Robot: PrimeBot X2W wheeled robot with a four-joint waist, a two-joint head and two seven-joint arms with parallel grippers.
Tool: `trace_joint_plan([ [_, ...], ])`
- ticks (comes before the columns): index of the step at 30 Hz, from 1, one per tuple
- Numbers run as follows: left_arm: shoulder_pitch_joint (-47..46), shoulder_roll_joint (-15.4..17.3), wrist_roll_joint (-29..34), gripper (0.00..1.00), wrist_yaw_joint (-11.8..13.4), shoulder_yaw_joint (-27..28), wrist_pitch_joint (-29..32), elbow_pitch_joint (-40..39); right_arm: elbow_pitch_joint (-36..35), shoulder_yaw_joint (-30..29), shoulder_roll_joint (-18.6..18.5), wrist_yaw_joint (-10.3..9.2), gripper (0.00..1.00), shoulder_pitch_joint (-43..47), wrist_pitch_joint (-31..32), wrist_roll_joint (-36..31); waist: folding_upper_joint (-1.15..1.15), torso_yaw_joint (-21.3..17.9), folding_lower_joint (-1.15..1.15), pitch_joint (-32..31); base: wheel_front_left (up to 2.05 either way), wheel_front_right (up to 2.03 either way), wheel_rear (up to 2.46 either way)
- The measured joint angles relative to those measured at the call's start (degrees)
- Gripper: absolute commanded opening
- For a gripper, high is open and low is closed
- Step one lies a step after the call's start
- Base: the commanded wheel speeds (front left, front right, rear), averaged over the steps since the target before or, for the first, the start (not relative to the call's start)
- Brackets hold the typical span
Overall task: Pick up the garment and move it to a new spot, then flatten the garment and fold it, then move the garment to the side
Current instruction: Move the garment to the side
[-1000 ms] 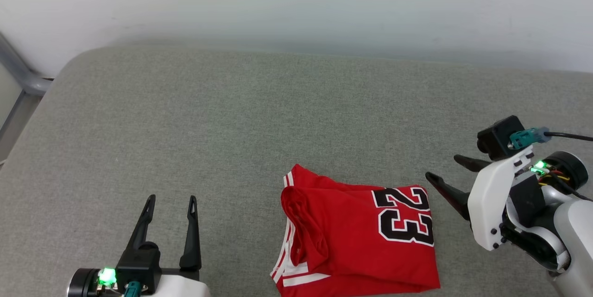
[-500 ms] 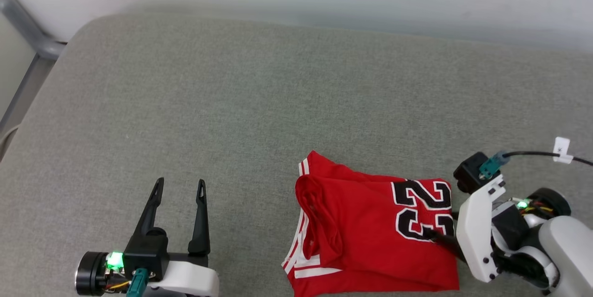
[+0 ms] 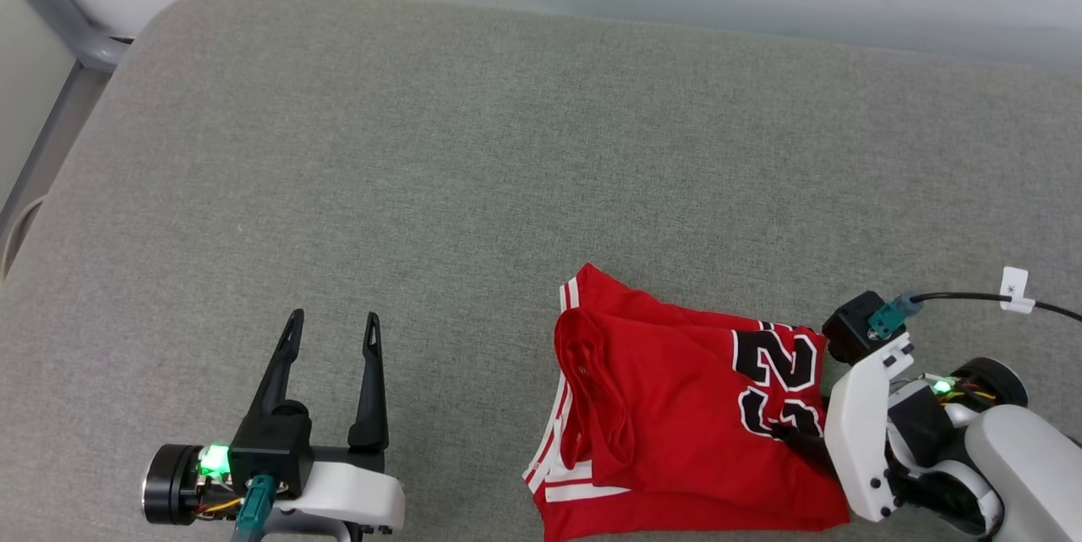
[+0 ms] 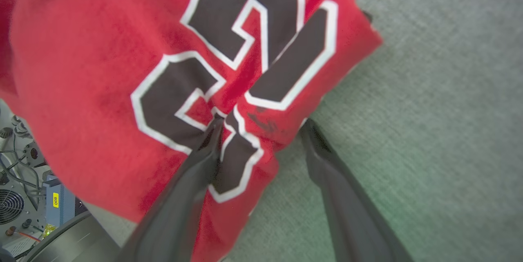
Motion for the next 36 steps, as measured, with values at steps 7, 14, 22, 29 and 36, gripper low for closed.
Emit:
trace_joint_plan([
  [7,0.1,0.0,0.1,1.0,0.0,0.0,0.0,0.4,0.8,2.0,0.5,0.04,0.0,-0.4,-4.9,2.1,0.0,-0.7,0.0,-1.7,0.0,0.0,0.0],
  [14,1.1,0.2,0.1,1.0,0.1,0.4,0.0,0.4,-0.4,3.0,0.0,0.07,0.0,-0.8,-8.9,1.7,0.0,-2.7,0.0,-2.6,0.0,0.0,0.0],
  [22,1.3,0.8,0.1,1.0,0.2,1.2,0.0,-0.2,-1.3,2.6,-2.0,0.08,0.0,-3.6,-11.8,-0.2,0.0,-8.1,0.0,-2.5,0.0,0.0,0.0],
  [29,0.6,1.5,0.6,1.0,1.1,1.7,-0.1,-1.5,-0.4,-1.3,-5.0,0.07,0.0,-5.6,-14.3,-1.8,0.0,-16.0,0.0,-0.6,0.0,0.0,0.0],
  [36,-0.3,2.4,1.4,1.0,1.8,1.8,-0.1,-3.1,0.9,-5.5,-5.4,0.07,0.0,-7.2,-16.3,-1.9,0.0,-20.7,0.01,2.1,0.0,0.0,0.0],
])
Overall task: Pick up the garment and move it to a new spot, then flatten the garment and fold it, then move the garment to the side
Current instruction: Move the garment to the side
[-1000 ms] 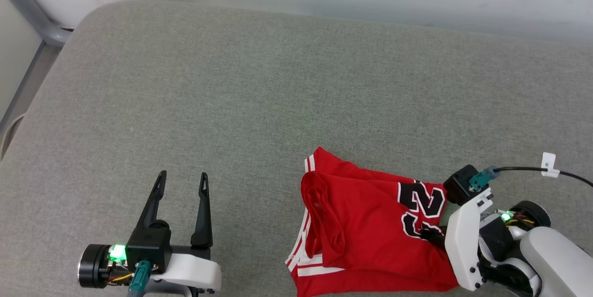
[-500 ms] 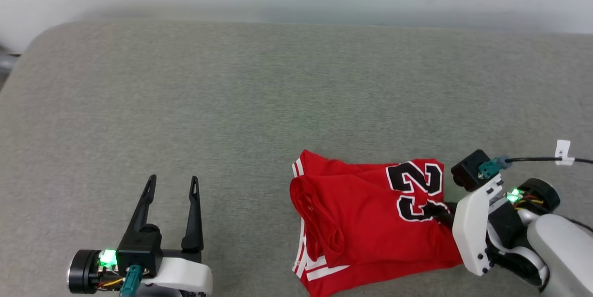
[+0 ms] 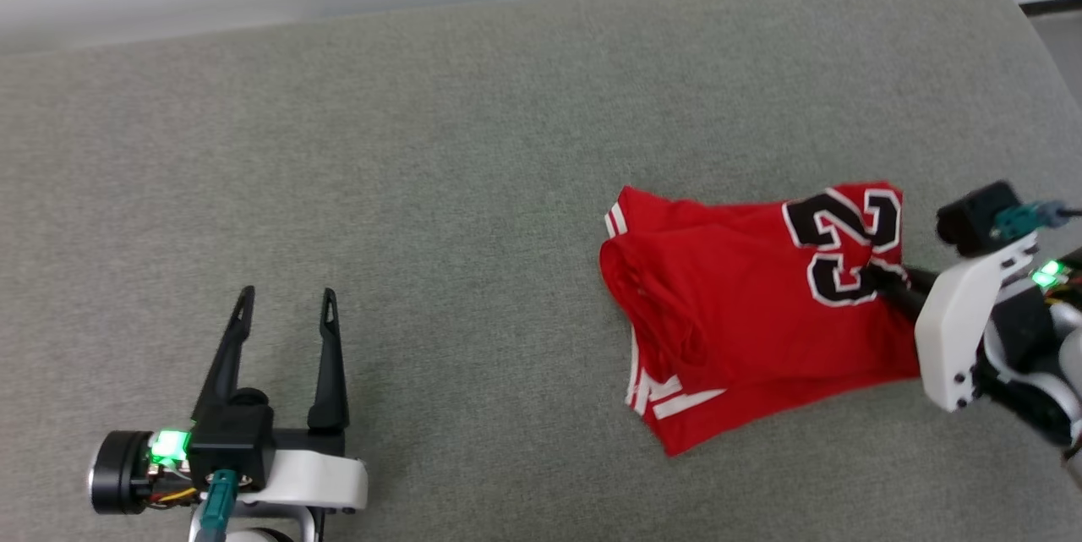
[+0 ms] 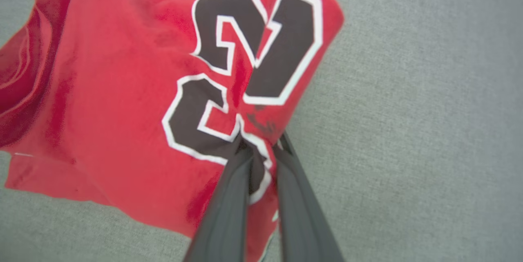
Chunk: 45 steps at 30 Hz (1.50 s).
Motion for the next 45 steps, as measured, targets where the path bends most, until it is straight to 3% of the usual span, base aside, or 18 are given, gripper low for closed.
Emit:
trace_joint_plan([
  [5,-1.2,1.8,-0.1,1.0,0.3,0.7,0.0,-1.5,1.9,-3.8,-0.6,0.01,0.0,-3.1,-0.6,-1.4,0.0,-1.6,0.0,3.1,0.0,0.0,0.0],
  [17,-5.9,4.5,0.2,1.0,0.4,1.1,0.0,-4.7,14.1,-13.8,-5.5,0.01,0.0,-11.1,-1.4,-7.4,0.0,-2.5,0.01,12.2,0.0,0.0,0.0],
  [26,-7.8,5.5,0.7,1.0,1.3,0.4,0.0,-7.0,22.5,-22.9,-6.5,0.0,0.0,-15.6,-3.3,-13.3,0.0,-2.1,0.01,17.6,0.0,0.0,0.0],
  [32,-8.2,5.9,0.7,1.0,1.8,-0.3,0.0,-7.9,26.8,-26.6,-5.2,0.0,0.0,-16.9,-5.3,-16.1,0.0,-1.4,0.0,18.6,0.0,0.0,0.0],
  [33,-8.2,6.0,0.7,1.0,2.0,-0.5,0.0,-7.9,27.4,-26.9,-5.0,0.0,0.67,-17.0,-6.0,-16.5,0.0,-1.3,0.0,18.5,0.0,0.0,0.0],
  [34,-8.2,6.0,0.7,1.0,2.1,-0.6,0.0,-7.8,27.9,-27.1,-4.7,0.0,1.0,-17.3,-6.6,-17.2,0.0,-1.2,0.01,18.3,0.0,0.0,0.0],
  [40,-7.9,5.2,0.3,1.0,2.9,-1.8,0.0,-6.7,28.9,-27.9,-3.3,0.0,1.0,-17.1,-10.8,-20.7,0.0,-0.4,0.0,15.3,0.0,0.0,0.0],
  [45,-6.0,4.5,-0.4,1.0,3.5,-2.4,0.0,-5.4,25.7,-28.3,-2.7,0.0,1.0,-15.0,-16.5,-22.3,0.0,0.6,0.0,11.1,0.0,0.0,0.0],
])
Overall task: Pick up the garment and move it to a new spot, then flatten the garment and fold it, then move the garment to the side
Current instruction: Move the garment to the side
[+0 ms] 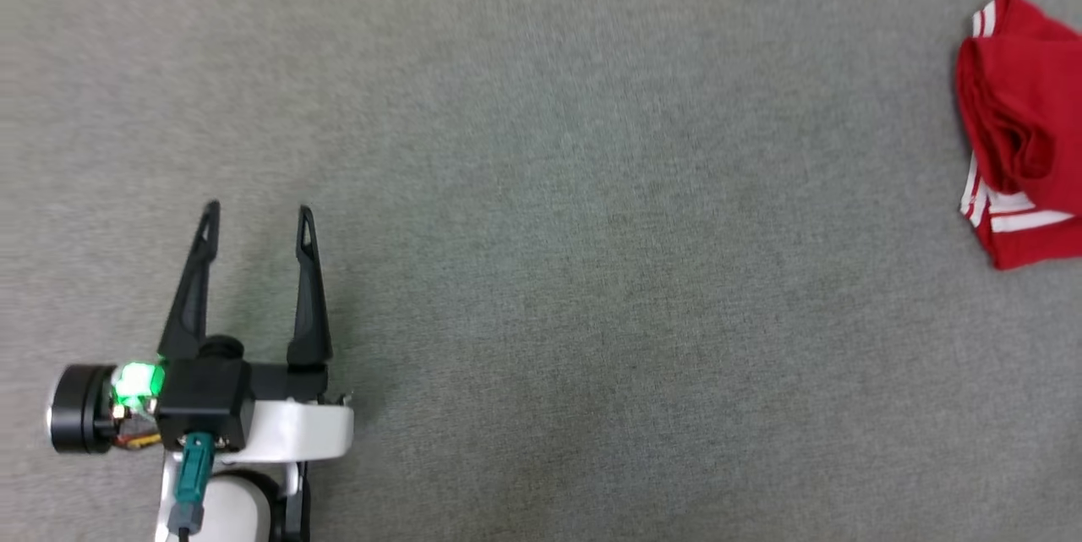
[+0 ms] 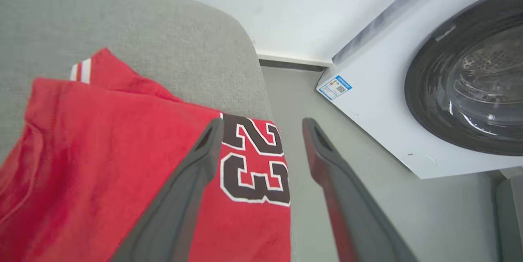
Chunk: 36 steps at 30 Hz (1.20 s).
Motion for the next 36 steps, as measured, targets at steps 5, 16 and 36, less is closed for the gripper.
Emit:
trace_joint_plan([
  [5,2.7,-0.6,-0.7,1.0,0.3,0.0,0.0,1.1,-5.4,-2.2,3.3,0.0,1.0,2.1,-5.6,0.3,0.0,1.0,0.0,-4.5,0.0,0.0,0.0],
  [16,6.1,-1.7,-2.0,1.0,0.3,0.3,0.0,2.9,-20.6,-6.4,12.9,0.0,1.0,9.4,-15.4,-4.8,0.0,4.9,0.0,-12.0,0.0,0.0,0.0],
  [36,8.7,-3.9,-2.6,1.0,-1.3,0.8,0.0,6.0,-36.8,-3.0,29.6,0.0,1.0,32.3,-21.2,-10.2,0.0,10.5,-0.01,-19.6,0.0,0.0,0.0],
])
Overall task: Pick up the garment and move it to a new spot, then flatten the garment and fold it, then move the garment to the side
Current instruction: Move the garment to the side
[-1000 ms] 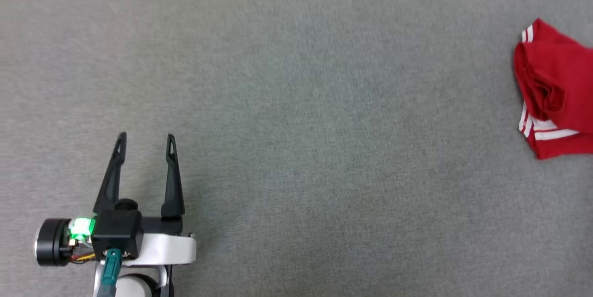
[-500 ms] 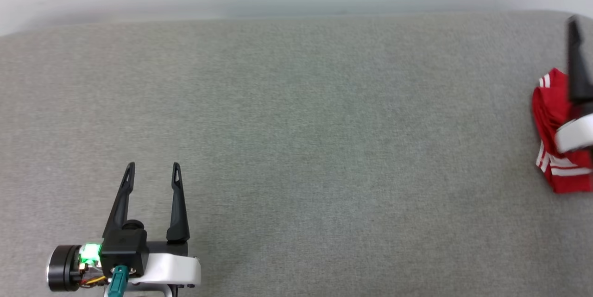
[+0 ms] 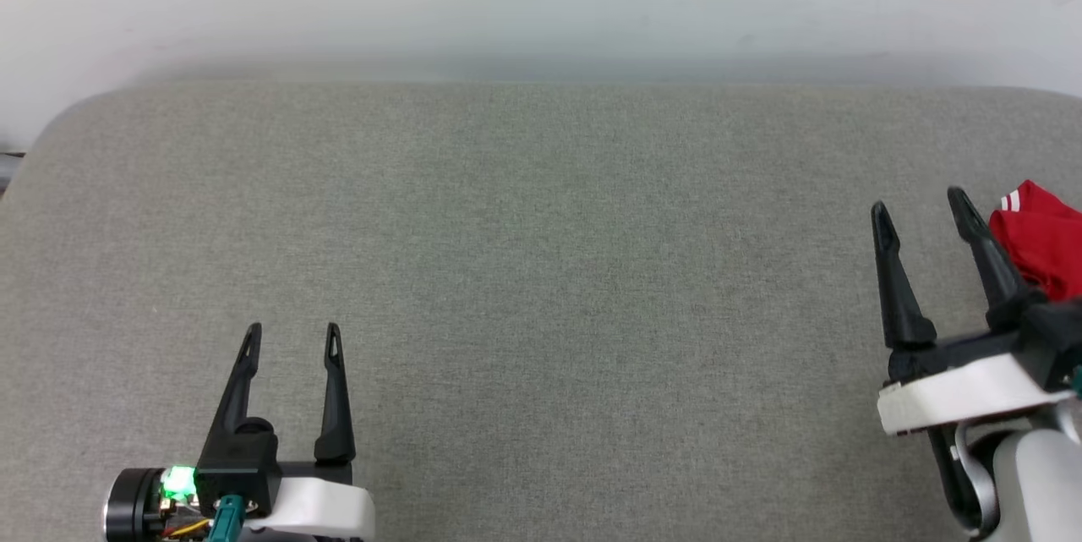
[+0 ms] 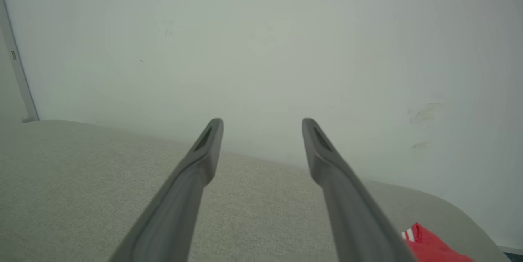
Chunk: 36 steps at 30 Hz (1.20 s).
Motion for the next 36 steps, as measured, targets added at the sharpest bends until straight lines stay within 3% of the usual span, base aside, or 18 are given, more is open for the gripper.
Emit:
trace_joint_plan([
  [4,0.7,-0.4,0.0,1.0,-0.5,-0.1,0.0,0.6,-0.6,-2.1,2.5,0.0,1.0,4.3,-0.1,-0.2,0.0,0.4,0.0,-1.5,0.0,0.0,0.0],
  [17,3.4,-1.2,0.0,1.0,-2.0,-0.2,0.0,2.0,-1.6,-3.4,5.4,-0.02,1.0,14.1,-0.3,0.0,0.0,0.9,0.0,-5.3,0.0,0.0,0.0],
  [36,4.8,-1.9,-0.2,1.0,-4.0,0.7,0.0,3.0,-5.5,-2.8,6.2,-0.02,1.0,20.0,0.9,1.8,0.0,0.6,0.0,-7.0,0.0,0.0,0.0],
])
